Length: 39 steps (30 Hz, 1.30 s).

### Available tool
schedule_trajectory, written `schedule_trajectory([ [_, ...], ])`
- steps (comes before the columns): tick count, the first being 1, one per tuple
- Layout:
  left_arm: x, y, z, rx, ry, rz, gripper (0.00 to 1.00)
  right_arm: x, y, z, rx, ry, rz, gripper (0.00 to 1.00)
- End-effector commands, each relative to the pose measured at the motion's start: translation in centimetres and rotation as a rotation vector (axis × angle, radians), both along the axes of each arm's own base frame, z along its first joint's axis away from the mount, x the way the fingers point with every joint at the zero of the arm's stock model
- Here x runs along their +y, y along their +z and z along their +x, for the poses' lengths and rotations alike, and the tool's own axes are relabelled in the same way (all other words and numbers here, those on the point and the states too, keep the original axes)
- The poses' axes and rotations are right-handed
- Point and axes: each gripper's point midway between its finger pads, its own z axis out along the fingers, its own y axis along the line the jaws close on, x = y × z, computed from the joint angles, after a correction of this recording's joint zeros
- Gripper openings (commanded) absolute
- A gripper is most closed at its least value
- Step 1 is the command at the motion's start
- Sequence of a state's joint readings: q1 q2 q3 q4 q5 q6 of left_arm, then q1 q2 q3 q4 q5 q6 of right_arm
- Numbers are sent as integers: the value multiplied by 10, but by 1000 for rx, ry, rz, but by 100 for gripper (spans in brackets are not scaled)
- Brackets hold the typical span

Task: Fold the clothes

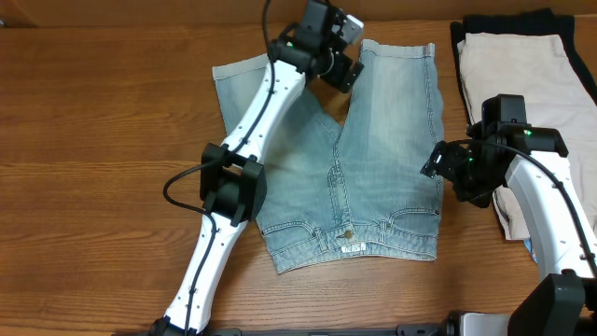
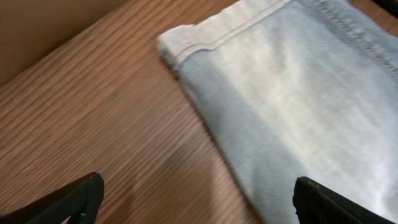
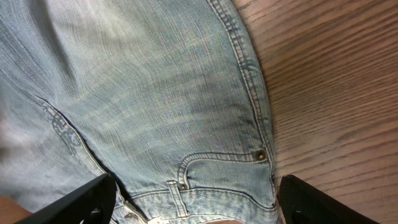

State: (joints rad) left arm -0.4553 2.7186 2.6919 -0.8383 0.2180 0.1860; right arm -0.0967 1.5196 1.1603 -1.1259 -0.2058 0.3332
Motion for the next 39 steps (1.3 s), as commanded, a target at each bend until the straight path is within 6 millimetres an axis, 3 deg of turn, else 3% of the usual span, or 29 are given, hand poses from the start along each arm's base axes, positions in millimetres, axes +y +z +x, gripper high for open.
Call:
schedule_trajectory([
  [1, -17, -17, -9, 12, -59, 8, 99, 0, 8, 7, -36, 19, -2, 87],
  [10, -74, -31, -47, 10, -226, 7, 89, -1, 10, 16, -74, 18, -6, 87],
  [16, -98, -38, -54, -44, -261, 18, 68, -1, 9, 16, -74, 18, -4, 87],
  [21, -84, -66, -52, -28, -216, 95, 52, 0, 9, 14, -68, 19, 0, 86],
  [24, -79, -78, -54, -10, -208, 117, 26, 5, 11, 17, -81, 26, 27, 85],
  [26, -79, -80, -53, -20, -218, 125, 18, 7, 11, 18, -88, 31, 31, 85],
  [29, -75, -80, -51, -47, -244, 157, 19, 8, 11, 19, -89, 36, 31, 84],
  [31, -63, -89, -46, -62, -268, 204, 22, 11, 11, 18, -86, 44, 31, 84],
  [39, 13, -130, -30, 78, -130, 244, 24, 11, 11, 18, -86, 47, 31, 84],
])
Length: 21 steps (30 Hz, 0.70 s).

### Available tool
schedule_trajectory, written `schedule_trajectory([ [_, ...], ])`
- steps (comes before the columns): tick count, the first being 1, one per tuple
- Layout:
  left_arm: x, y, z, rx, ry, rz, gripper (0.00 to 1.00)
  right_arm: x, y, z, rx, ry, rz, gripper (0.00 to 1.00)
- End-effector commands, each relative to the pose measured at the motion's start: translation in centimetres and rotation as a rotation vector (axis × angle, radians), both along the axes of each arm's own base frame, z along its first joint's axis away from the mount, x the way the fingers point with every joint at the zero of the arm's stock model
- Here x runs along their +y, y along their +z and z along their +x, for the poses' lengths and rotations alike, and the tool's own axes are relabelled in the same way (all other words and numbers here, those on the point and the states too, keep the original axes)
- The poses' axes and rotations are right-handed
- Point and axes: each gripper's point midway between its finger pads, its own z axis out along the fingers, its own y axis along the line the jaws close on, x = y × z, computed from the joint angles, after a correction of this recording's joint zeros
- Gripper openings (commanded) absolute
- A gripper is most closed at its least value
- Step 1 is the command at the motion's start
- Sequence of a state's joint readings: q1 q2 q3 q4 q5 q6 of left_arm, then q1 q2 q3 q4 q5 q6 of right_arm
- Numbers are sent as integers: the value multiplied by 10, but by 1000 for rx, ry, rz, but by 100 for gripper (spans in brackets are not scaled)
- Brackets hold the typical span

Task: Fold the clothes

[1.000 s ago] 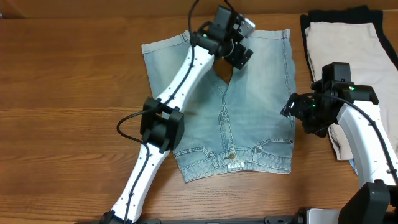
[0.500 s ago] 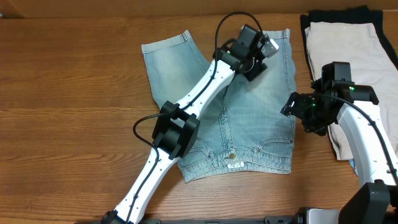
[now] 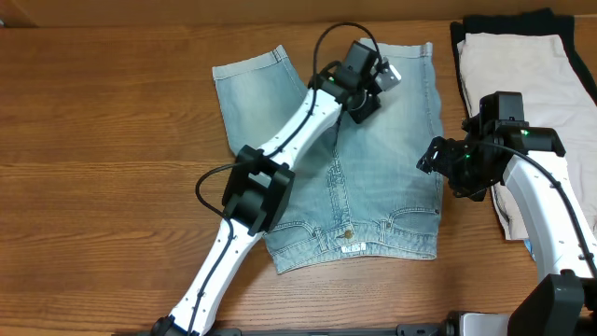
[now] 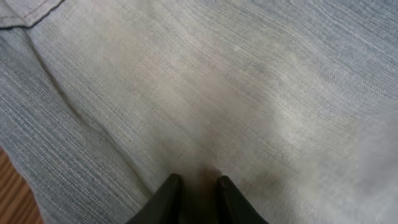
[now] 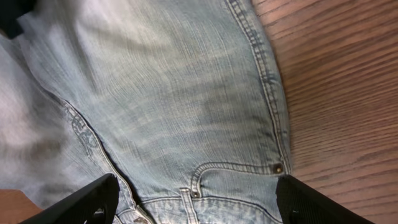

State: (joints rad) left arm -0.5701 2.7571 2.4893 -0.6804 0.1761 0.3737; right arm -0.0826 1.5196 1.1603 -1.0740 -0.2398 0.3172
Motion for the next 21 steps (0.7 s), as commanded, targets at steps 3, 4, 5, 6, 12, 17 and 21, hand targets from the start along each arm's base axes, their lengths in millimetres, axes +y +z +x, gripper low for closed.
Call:
schedule_trajectory([
  [3, 100, -57, 18, 129, 161, 120, 27, 3, 8, 5, -28, 12, 6, 84],
  [4, 111, -58, 21, 139, 181, 128, 31, 3, 8, 5, -29, 11, 5, 85],
  [5, 125, -60, 24, 151, 214, 138, 37, 2, 8, 6, -29, 11, 5, 85],
  [6, 139, -61, 28, 158, 262, 150, 43, 2, 8, 6, -30, 11, 5, 85],
  [12, 252, -69, 42, 224, 657, 260, 66, 2, 9, 13, -60, 14, 2, 85],
  [17, 338, -79, 8, 426, 947, 309, 73, 1, 10, 25, -112, 14, -2, 85],
  [21, 374, -82, -39, 681, 1090, 283, 81, 4, 4, 35, -159, 23, -5, 85],
])
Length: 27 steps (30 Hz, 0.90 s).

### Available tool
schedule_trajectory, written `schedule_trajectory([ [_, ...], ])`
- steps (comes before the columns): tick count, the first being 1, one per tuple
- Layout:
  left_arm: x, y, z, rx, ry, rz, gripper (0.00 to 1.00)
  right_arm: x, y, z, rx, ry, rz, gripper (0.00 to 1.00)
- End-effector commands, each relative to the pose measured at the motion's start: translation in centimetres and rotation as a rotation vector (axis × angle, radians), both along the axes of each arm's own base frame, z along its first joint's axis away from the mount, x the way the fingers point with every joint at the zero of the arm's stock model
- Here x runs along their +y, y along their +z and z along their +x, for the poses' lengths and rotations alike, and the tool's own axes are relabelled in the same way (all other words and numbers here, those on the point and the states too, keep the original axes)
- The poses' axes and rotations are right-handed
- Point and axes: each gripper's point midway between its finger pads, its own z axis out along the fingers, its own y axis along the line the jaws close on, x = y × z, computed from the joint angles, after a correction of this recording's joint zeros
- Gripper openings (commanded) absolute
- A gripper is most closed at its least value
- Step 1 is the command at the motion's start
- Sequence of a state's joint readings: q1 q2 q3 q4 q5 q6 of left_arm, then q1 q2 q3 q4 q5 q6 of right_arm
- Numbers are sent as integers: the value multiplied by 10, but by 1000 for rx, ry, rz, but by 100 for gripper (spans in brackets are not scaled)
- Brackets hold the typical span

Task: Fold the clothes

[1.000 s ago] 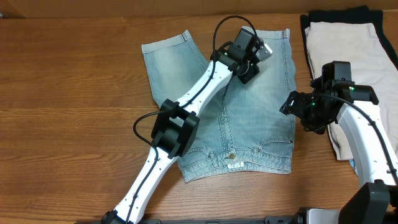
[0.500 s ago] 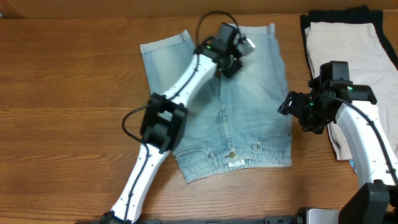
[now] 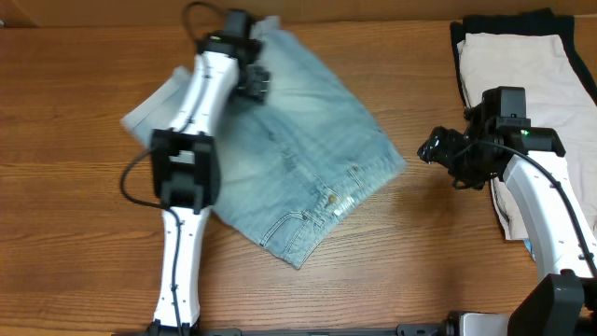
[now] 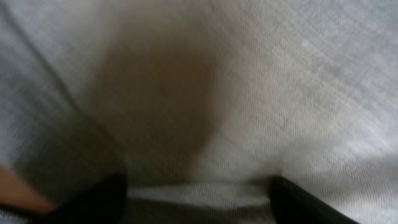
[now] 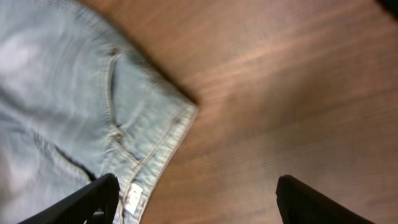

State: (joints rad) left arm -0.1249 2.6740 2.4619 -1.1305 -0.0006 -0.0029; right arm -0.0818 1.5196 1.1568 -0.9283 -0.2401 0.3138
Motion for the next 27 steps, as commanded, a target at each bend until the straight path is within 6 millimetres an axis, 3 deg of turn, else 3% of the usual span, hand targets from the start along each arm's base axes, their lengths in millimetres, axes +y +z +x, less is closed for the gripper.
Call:
schedule_trajectory([
  [1, 67, -73, -72, 348, 263, 15, 82, 8, -8, 5, -27, 26, 5, 85],
  [5, 82, -63, -117, 547, 332, -63, 83, 22, -27, 16, -40, 67, 6, 85],
  [8, 92, -55, -139, 638, 304, -59, 84, 39, -45, 30, -57, 114, 6, 85],
  [14, 103, -55, -138, 626, 262, -30, 100, 76, -81, 64, -135, 233, 5, 85],
  [18, 107, -36, -129, 586, 251, -6, 100, 91, -94, 70, -155, 288, 5, 84],
  [20, 112, -17, -118, 530, 262, 32, 100, 96, -91, 73, -179, 320, 14, 84],
  [21, 117, 9, -102, 442, 281, 60, 100, 100, -88, 76, -209, 358, 26, 84],
  [27, 120, 115, -53, 85, 348, 32, 100, 103, -82, 89, -294, 418, 1, 83],
])
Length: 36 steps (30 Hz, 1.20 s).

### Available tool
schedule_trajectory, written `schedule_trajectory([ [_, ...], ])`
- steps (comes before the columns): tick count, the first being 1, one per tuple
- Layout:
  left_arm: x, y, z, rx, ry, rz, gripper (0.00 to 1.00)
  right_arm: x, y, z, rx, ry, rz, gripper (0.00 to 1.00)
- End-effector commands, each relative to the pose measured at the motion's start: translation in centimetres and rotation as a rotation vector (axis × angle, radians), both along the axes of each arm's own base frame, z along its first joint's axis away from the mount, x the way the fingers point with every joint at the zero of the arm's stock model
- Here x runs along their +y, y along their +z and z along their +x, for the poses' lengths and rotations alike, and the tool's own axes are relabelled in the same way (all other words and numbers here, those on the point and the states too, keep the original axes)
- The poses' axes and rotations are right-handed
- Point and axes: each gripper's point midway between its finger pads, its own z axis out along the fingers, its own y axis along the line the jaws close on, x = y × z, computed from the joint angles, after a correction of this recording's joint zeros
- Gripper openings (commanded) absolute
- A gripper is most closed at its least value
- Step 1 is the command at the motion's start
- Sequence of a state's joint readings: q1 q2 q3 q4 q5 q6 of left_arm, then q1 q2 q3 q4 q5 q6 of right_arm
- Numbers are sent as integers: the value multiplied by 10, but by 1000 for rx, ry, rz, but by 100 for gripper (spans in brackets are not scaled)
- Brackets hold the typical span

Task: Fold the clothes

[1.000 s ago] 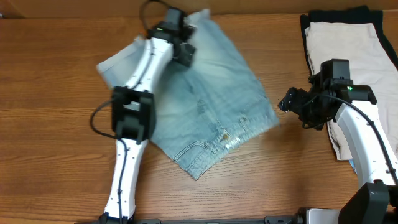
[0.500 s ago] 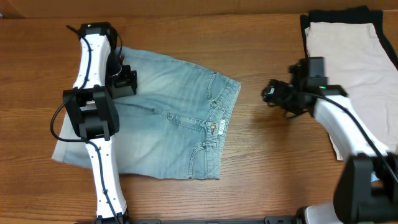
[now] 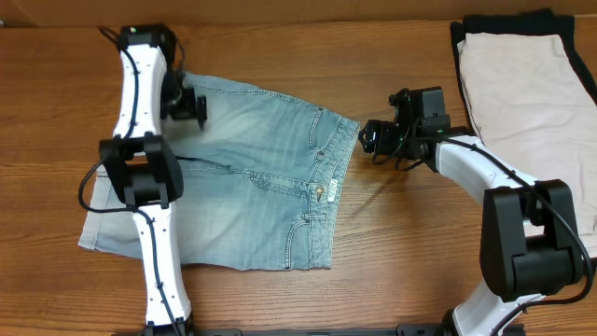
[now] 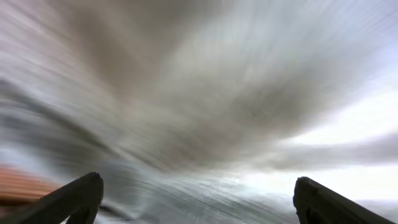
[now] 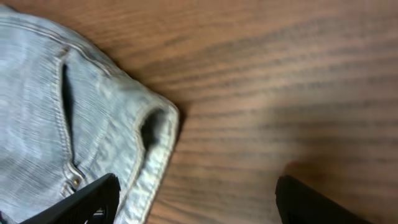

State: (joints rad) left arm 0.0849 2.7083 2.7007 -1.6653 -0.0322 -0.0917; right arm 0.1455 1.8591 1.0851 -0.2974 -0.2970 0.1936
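Light blue denim shorts [image 3: 252, 177] lie flat on the table with the waistband [image 3: 328, 191] facing right and the legs pointing left. My left gripper [image 3: 191, 105] is over the far leg, jaws open wide; its wrist view shows only blurred denim [image 4: 205, 112] under the left gripper [image 4: 196, 202]. My right gripper [image 3: 367, 140] stands open just right of the waistband's far corner [image 5: 158, 124]. Mostly bare wood lies between the jaws of the right gripper [image 5: 199, 202].
A beige folded garment [image 3: 518, 75] lies on a black one at the far right. The wooden table [image 3: 420, 271] shows in front of and to the right of the shorts. The left arm's links stretch over the shorts' left part.
The shorts have turned from a diagonal lie to waistband facing right and now lie further left. My left gripper is further left and nearer. My right gripper has moved left, up to the waistband corner.
At first the shorts lay with the waistband toward the front, my left gripper open at the far hems. Then it was shut on the right leg's fabric. Then the shorts lay shifted left and askew, gripper open. Now they lie sideways, both grippers open.
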Motion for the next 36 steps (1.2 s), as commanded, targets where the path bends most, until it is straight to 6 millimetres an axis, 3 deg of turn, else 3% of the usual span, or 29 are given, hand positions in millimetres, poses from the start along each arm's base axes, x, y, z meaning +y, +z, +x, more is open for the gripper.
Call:
schedule_trajectory([
  [1, 4, 93, 32, -288, 43, 45, 100, 4, 1, 4, -48, 66, -11, 83],
  [5, 4, 164, 42, -497, 58, 55, 100, 17, 3, 3, -90, 177, 13, 74],
  [9, 2, 219, 41, -650, 67, 46, 100, 25, -7, 3, -93, 209, 8, 72],
  [14, -1, 257, 31, -731, 62, 41, 100, 41, -31, -1, -64, 247, 7, 72],
  [21, -5, 265, 28, -749, 56, 18, 100, 46, -34, 6, -85, 228, 29, 72],
  [27, -13, 265, 29, -750, 42, -10, 95, 53, -21, 23, -161, 204, 80, 69],
  [31, -14, 264, 28, -749, 37, -8, 94, 48, -16, 31, -188, 185, 86, 10],
  [32, -14, 264, 28, -748, 37, -8, 93, 44, -15, 33, -188, 171, 90, 4],
  [36, -16, 264, 28, -747, 16, -5, 93, 31, -11, 41, -202, 135, 106, 4],
])
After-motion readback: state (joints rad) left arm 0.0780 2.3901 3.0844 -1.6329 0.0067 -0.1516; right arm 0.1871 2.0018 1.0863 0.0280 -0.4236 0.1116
